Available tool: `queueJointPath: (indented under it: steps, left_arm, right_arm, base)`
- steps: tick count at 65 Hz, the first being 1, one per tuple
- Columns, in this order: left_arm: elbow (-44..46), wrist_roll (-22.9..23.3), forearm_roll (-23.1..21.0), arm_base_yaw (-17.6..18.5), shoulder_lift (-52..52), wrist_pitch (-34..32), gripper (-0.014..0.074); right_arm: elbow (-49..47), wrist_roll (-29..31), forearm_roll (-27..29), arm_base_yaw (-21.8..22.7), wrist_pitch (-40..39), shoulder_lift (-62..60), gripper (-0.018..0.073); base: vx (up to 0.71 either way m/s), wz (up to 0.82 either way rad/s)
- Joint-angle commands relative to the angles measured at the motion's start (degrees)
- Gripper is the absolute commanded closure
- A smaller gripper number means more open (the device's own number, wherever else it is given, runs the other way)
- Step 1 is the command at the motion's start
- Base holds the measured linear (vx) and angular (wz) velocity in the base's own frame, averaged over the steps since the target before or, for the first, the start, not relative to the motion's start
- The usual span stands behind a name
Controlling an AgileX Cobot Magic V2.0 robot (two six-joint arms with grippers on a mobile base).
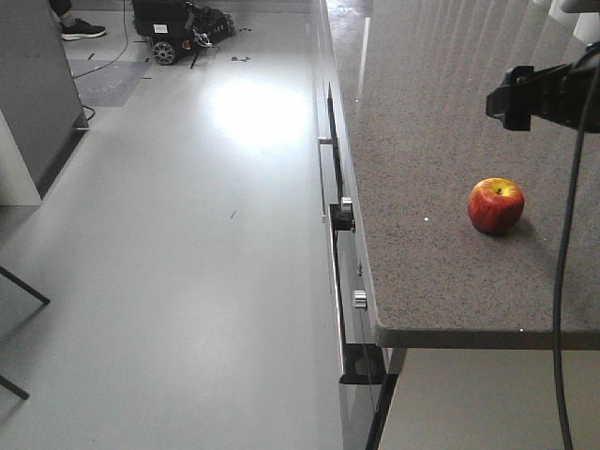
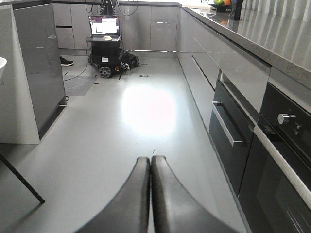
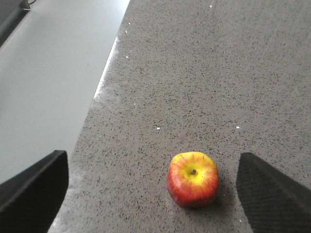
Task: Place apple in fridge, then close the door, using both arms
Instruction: 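Move the right gripper over the red-yellow apple on the countertop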
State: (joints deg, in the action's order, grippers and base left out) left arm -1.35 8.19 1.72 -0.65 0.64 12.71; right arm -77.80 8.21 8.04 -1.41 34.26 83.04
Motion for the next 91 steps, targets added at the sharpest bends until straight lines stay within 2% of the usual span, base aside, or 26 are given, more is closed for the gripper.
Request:
queueJointPath:
  steps: [1, 17, 42, 54, 63, 71, 83, 91]
  left_arm:
    - [1.0, 0.6, 0.0, 0.1, 0.8, -4.3, 0.0602]
    - [1.0, 0.6, 0.0, 0.1, 0.8, -4.3, 0.0602]
    - [1.0, 0.6, 0.0, 0.1, 0.8, -4.3, 0.0602]
    - [1.0, 0.6, 0.0, 0.1, 0.8, -4.3, 0.0602]
    - [1.0, 0.6, 0.0, 0.1, 0.8, -4.3, 0.0602]
    - [1.0, 0.6, 0.0, 0.1, 0.8, -4.3, 0.0602]
    - [1.0, 0.6, 0.0, 0.1, 0.8, -4.3, 0.0602]
    - [1.0, 0.6, 0.0, 0.1, 0.8, -4.3, 0.0602]
  right_arm:
    - [-5.1, -1.0, -0.6, 0.4, -2.6, 1.1, -0.0099]
    - [-10.5, -1.4, -1.1, 0.4, 1.6, 8.7, -0.0094]
    - [-10.9, -8.2, -8.0, 0.4, 1.3, 17.2, -0.0088]
    - [-10.9, -9.8, -8.0, 2.8, 0.9, 20.0, -0.0085]
    - [-10.9, -9.7, -7.3, 4.9, 1.0, 21.2, -0.0083]
    - [-10.9, -8.2, -6.6, 4.8, 1.0, 21.2, -0.0078]
    - [-10.9, -2.5, -0.1, 4.8, -0.2, 21.2, -0.0074]
    - [-10.9, -1.7, 0.5, 4.8, -1.7, 21.2, -0.0074]
  base:
    - [0.0, 0.0]
    - [0.0, 0.0]
    - [0.0, 0.0]
    - [0.0, 0.0]
    - [0.0, 0.0]
    - [0.0, 0.0]
    - [0.0, 0.0]
    - [0.0, 0.0]
